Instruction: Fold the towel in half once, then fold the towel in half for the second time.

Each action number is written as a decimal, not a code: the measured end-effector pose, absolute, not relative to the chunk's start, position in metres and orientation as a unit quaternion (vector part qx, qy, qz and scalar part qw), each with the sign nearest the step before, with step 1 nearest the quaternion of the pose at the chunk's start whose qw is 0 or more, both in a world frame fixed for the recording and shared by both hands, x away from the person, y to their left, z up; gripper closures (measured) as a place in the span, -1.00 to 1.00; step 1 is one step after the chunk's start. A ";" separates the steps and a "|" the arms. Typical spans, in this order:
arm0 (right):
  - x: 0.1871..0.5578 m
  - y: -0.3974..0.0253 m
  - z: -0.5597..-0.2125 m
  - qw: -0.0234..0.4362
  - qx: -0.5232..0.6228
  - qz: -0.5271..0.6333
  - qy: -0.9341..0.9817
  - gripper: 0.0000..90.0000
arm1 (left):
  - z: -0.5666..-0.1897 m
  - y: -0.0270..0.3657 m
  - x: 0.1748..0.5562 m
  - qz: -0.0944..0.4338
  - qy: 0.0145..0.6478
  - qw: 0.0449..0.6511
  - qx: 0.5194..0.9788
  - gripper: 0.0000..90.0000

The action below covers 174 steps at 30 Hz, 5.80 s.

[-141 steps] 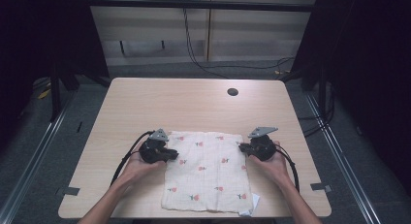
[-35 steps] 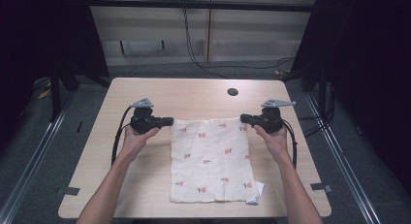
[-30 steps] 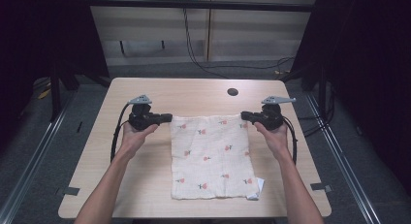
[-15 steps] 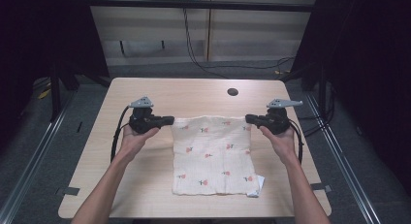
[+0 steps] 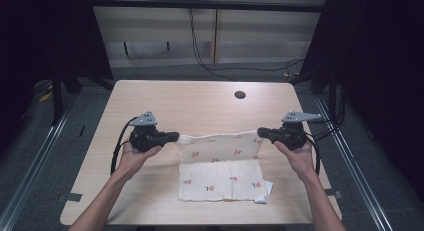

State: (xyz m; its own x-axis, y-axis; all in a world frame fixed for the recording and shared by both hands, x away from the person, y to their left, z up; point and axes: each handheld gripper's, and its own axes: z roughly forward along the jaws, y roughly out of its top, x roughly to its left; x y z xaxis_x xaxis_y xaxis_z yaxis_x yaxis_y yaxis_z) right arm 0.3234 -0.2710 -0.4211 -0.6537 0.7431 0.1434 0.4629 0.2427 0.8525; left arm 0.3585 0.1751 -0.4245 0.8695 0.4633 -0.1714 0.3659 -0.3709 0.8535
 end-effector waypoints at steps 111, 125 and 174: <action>0.293 -0.240 -0.475 0.123 0.407 0.398 0.813 0.17 | -0.480 0.154 0.326 -0.015 0.253 0.425 0.869 0.05; 0.267 -0.182 -0.464 0.088 0.325 0.416 0.845 0.17 | -0.465 0.156 0.325 0.035 0.254 0.418 0.872 -0.10; 0.265 -0.039 -0.490 -0.019 0.206 0.363 0.909 0.23 | -0.475 0.155 0.362 0.017 0.288 0.411 0.865 -0.16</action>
